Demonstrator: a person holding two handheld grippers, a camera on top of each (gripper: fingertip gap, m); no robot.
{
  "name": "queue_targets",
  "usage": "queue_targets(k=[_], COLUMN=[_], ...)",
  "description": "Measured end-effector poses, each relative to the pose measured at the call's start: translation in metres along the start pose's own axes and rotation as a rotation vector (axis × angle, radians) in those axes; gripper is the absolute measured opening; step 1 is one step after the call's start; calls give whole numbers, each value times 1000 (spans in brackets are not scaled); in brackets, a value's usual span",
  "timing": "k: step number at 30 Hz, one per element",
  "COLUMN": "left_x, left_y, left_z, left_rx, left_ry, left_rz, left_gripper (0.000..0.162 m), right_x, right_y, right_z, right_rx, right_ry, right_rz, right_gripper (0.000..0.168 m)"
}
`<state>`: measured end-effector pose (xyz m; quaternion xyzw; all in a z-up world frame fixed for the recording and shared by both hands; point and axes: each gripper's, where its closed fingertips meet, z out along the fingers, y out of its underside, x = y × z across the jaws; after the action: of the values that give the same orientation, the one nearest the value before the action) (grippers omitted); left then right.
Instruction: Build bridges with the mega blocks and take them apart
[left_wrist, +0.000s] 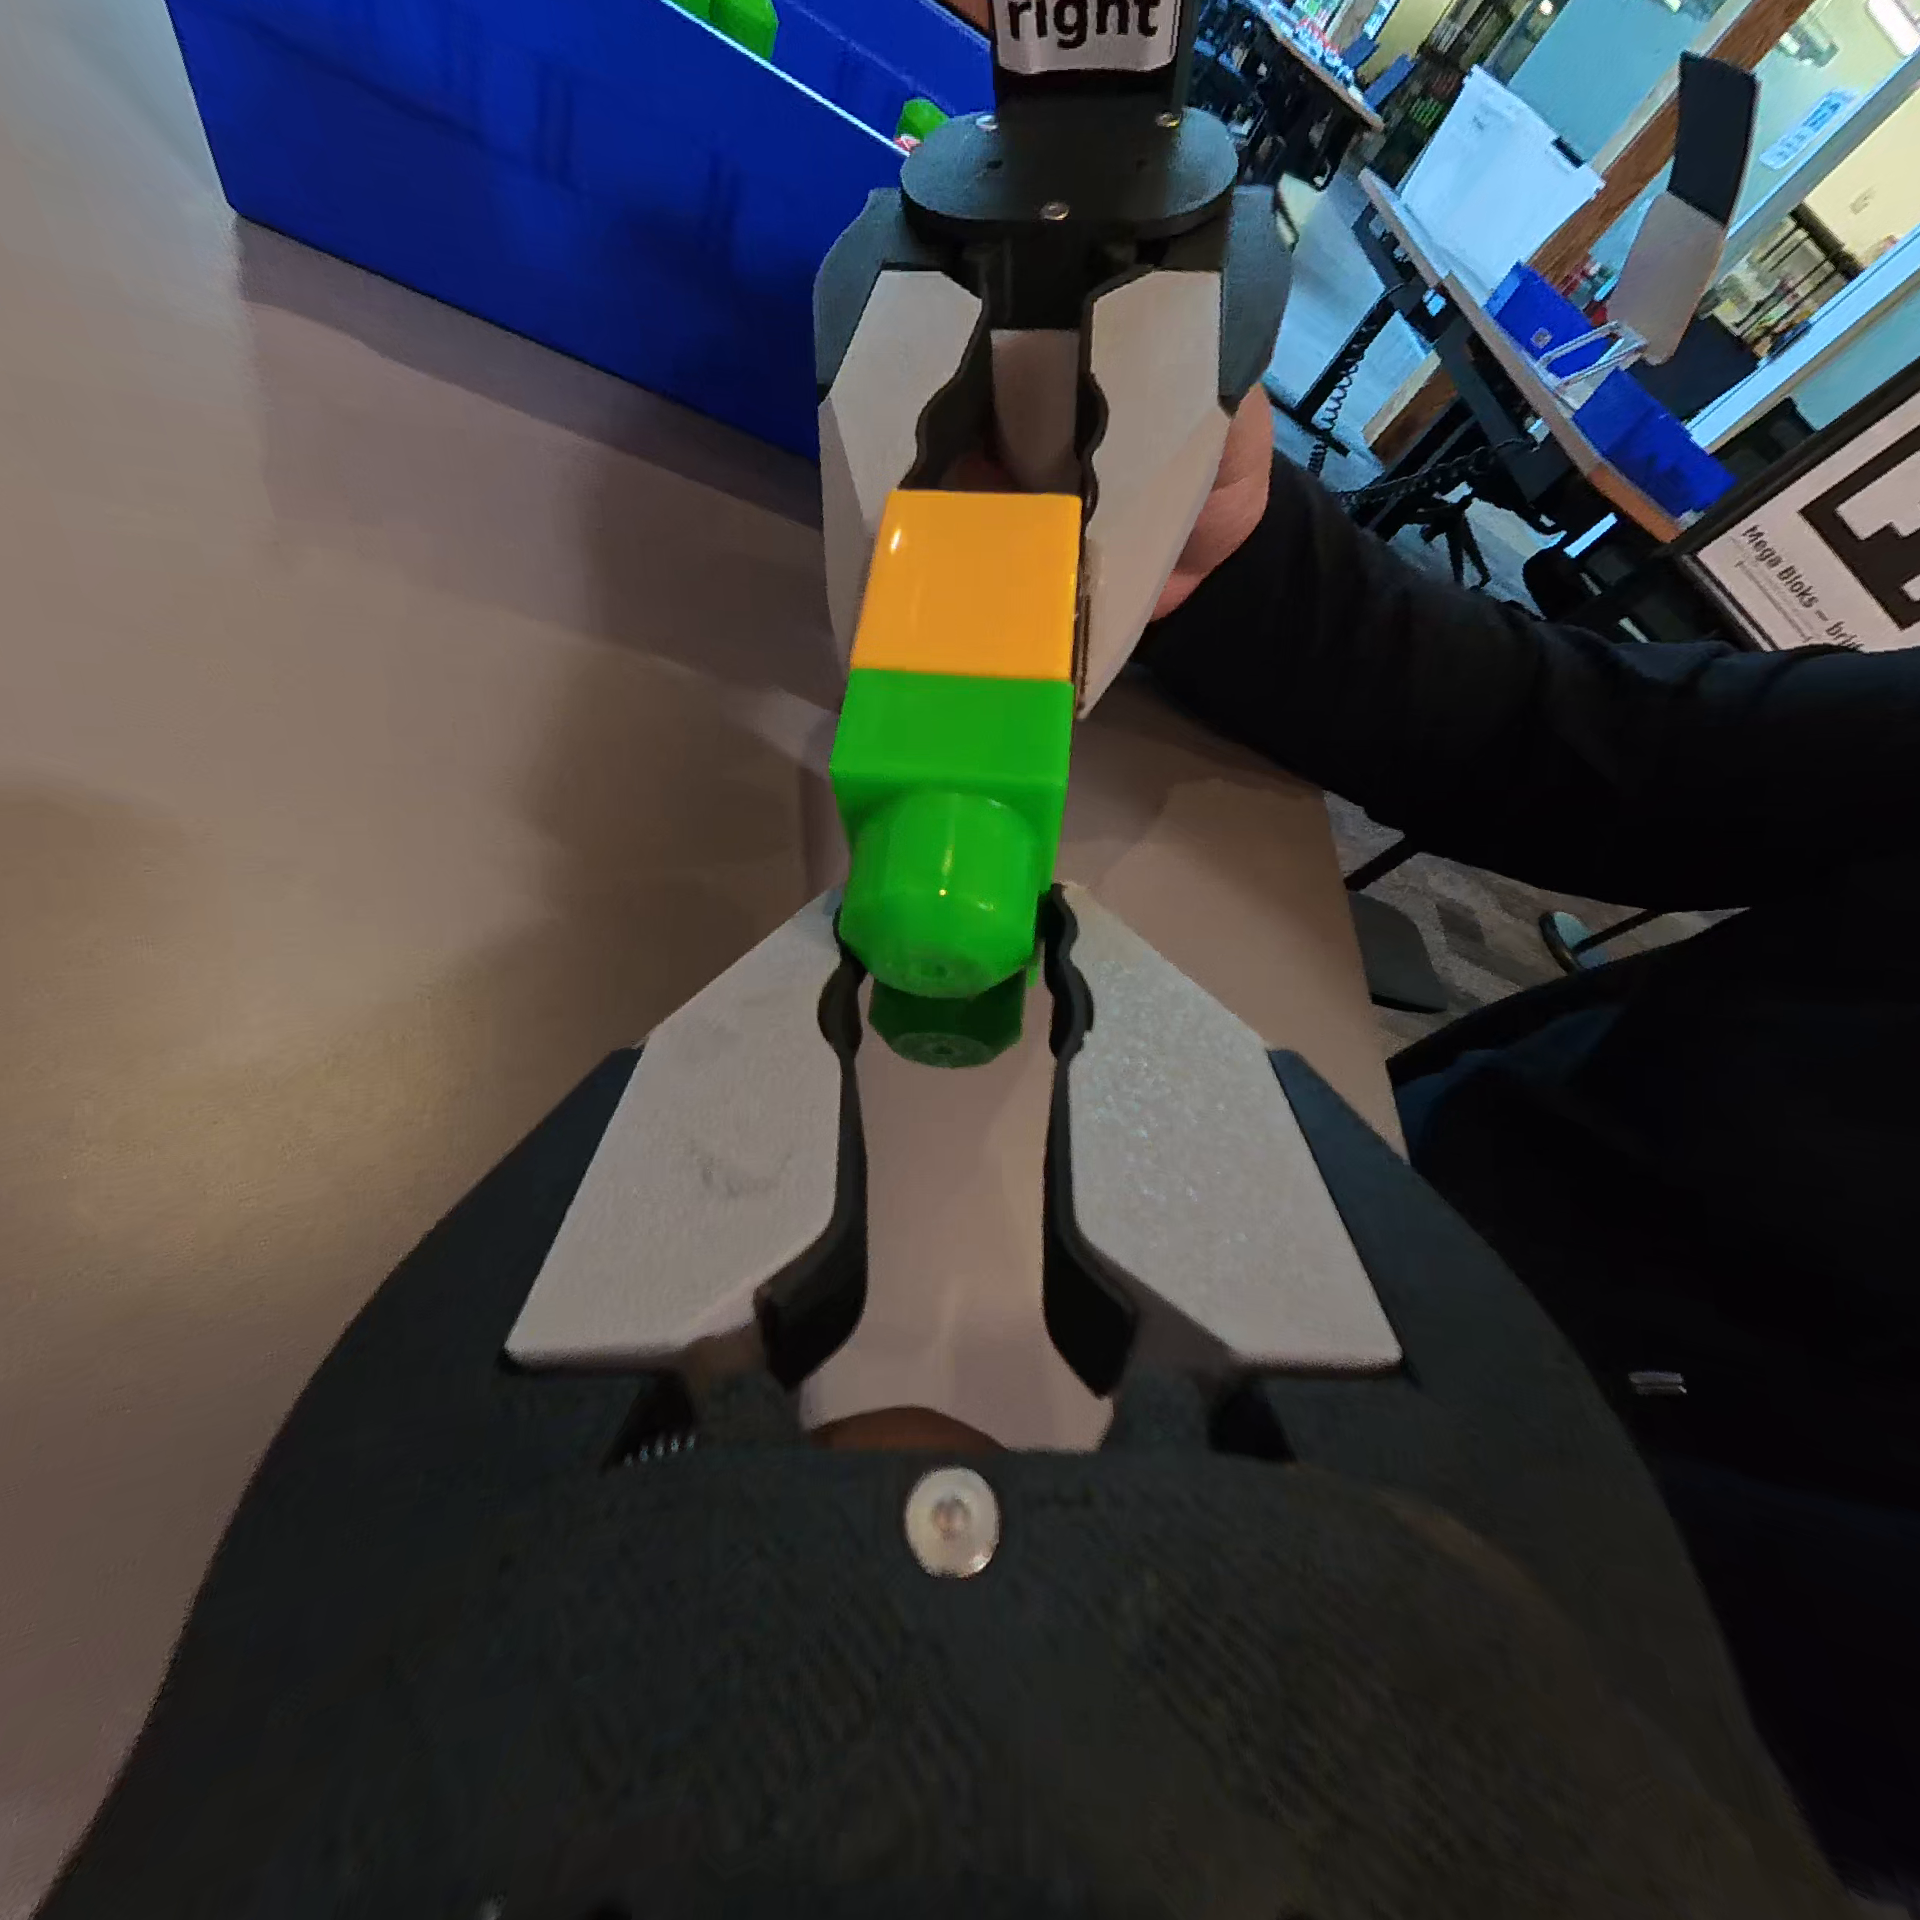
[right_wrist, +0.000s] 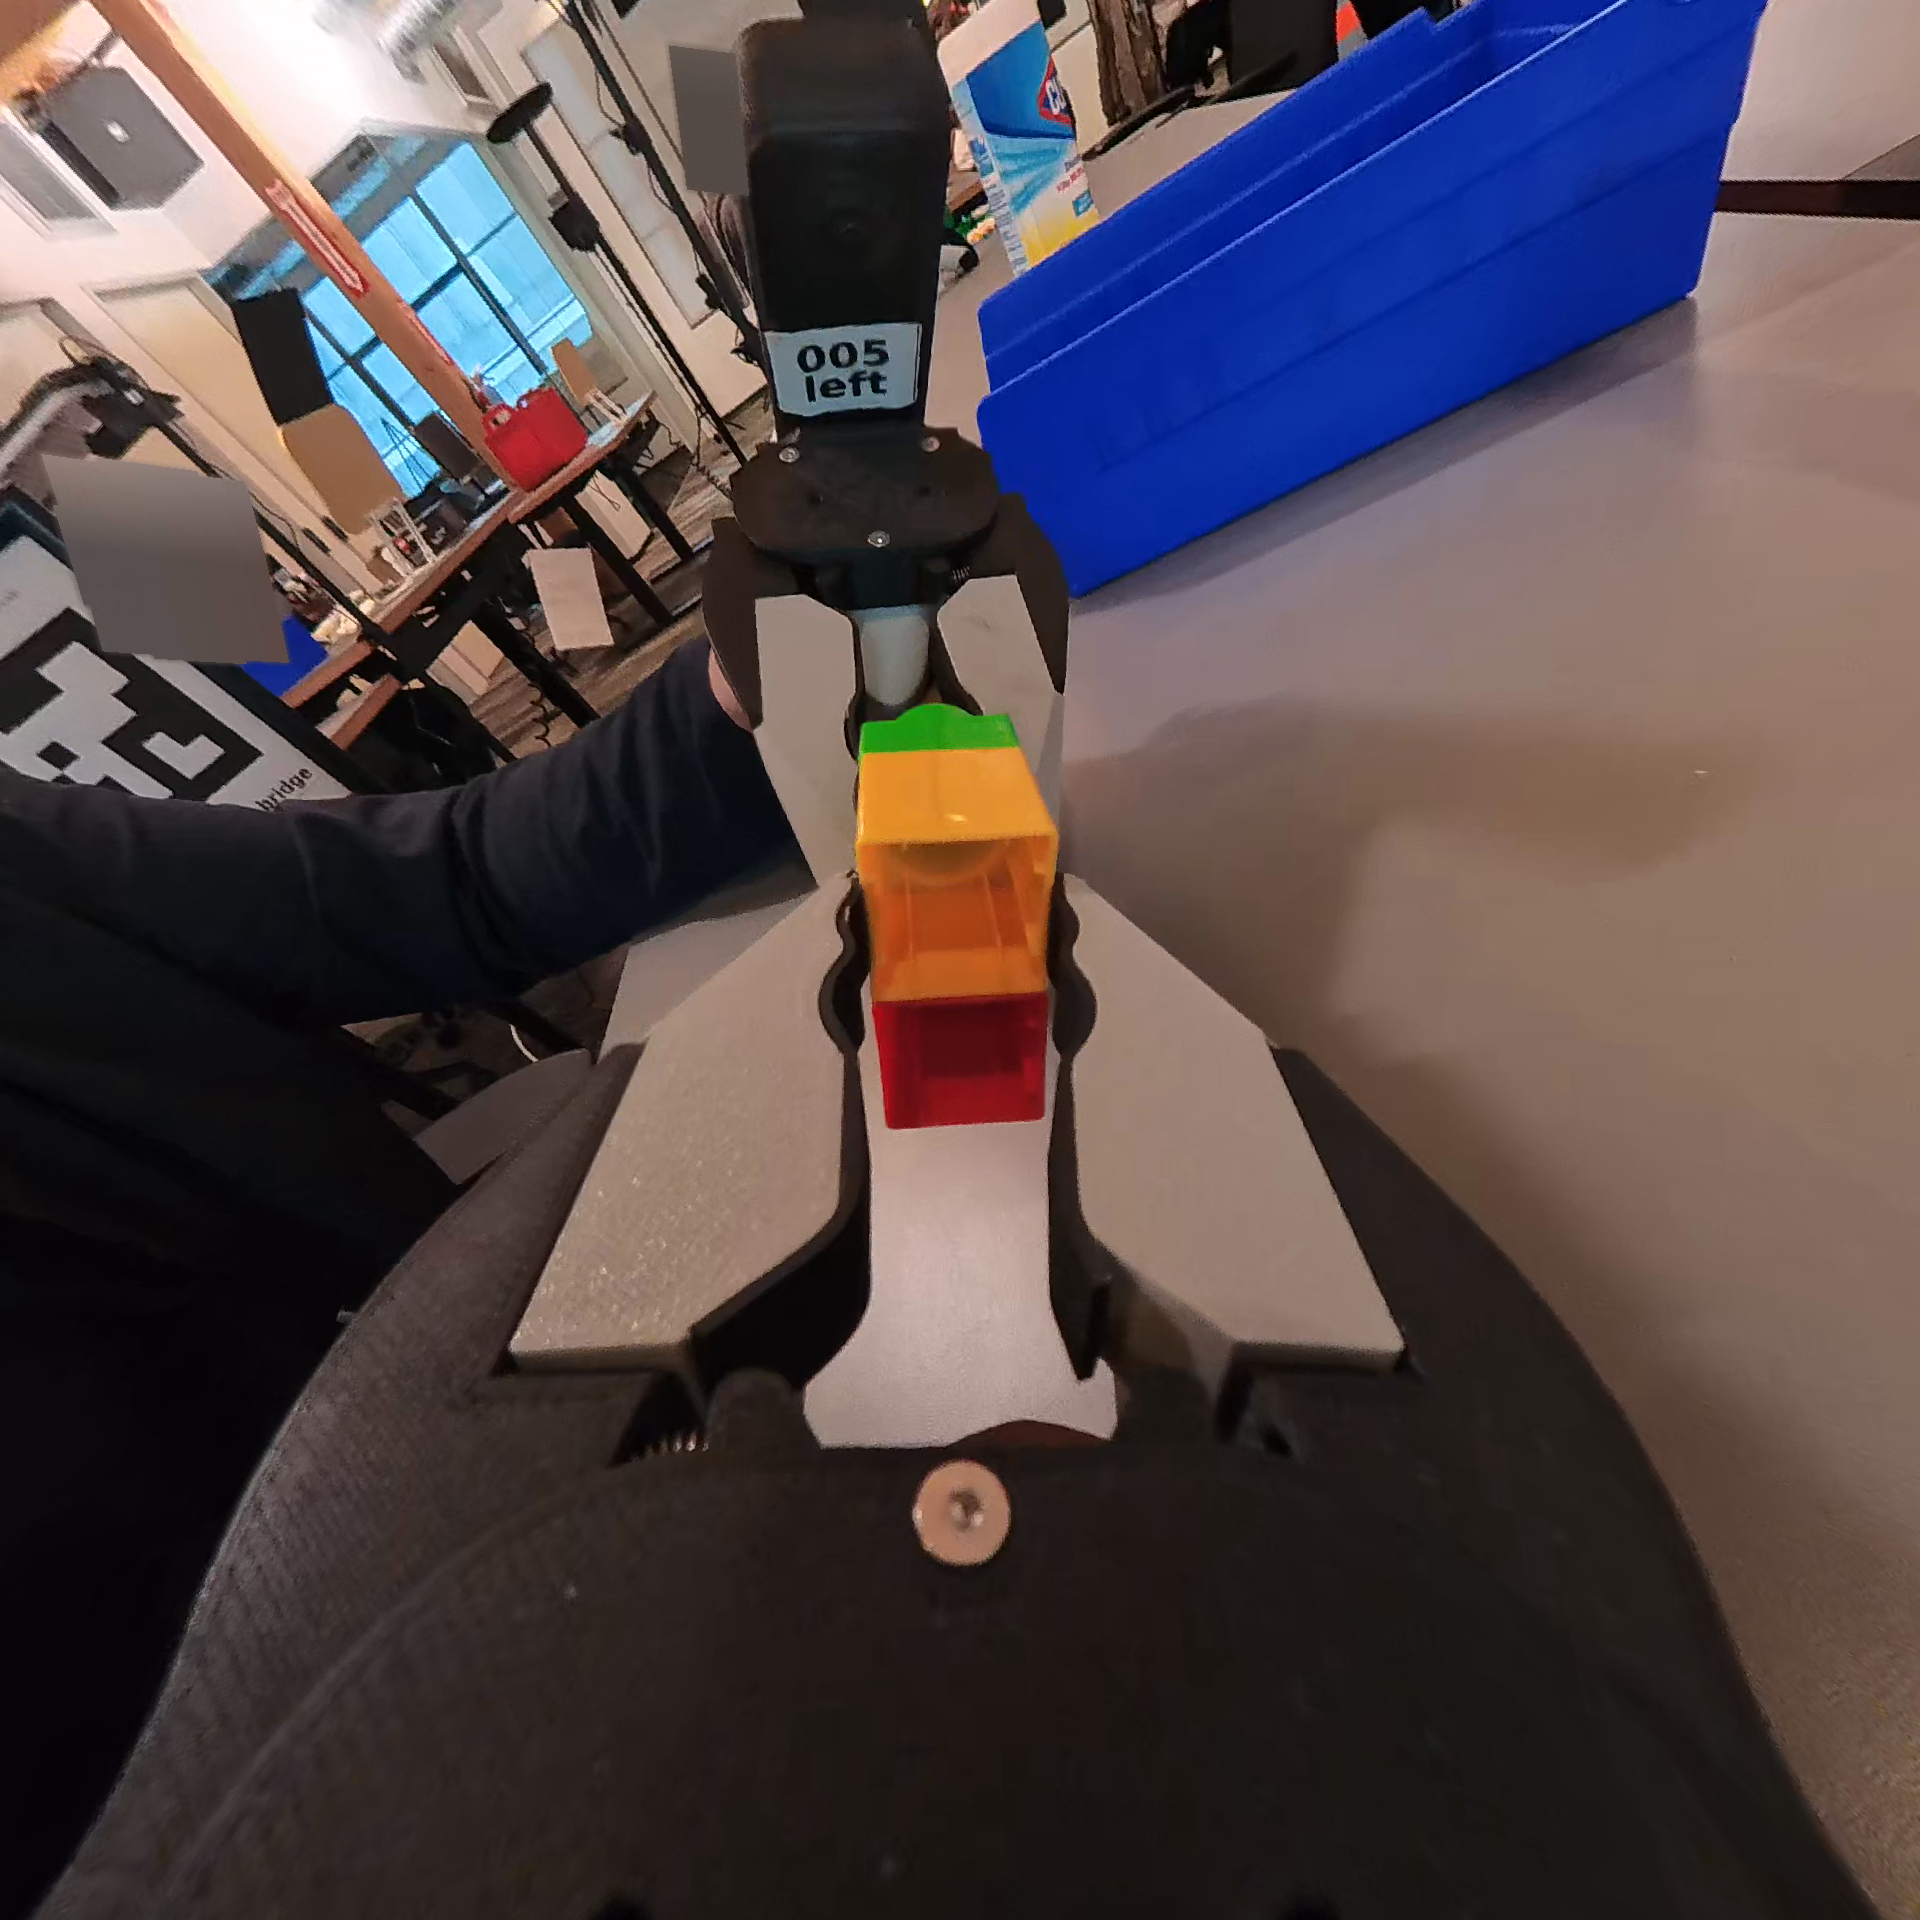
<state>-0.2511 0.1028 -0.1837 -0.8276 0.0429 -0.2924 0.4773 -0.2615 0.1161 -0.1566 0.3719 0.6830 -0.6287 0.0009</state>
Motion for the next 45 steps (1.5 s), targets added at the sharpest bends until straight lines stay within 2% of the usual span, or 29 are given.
queue_targets(k=[14, 19, 24, 32, 35, 45], left_x=[-5, 2, -3, -3, -2, -2], left_y=[8, -4, -6, -10, -10, -11], left_z=[0, -6, -11, -13, -13, -14], left_rx=[-44, 28, 49, 73, 72, 74], left_ry=[-23, 28, 7, 2, 6, 7], left_rz=[1, -7, -28, -25, -24, -23], left_gripper=[31, 32, 32, 31, 32, 32], right_x=[3, -5, -2, 1, 1, 0], right_y=[9, -7, -12, 12, 11, 10], right_z=[6, 0, -16, 0, 1, 1], right_rx=[-38, 16, 58, -68, -66, -46], right_ry=[14, -9, -5, -15, 0, -24], right_rz=[7, -25, -8, 26, -2, 34], right_gripper=[32, 33, 34, 36, 31, 32])
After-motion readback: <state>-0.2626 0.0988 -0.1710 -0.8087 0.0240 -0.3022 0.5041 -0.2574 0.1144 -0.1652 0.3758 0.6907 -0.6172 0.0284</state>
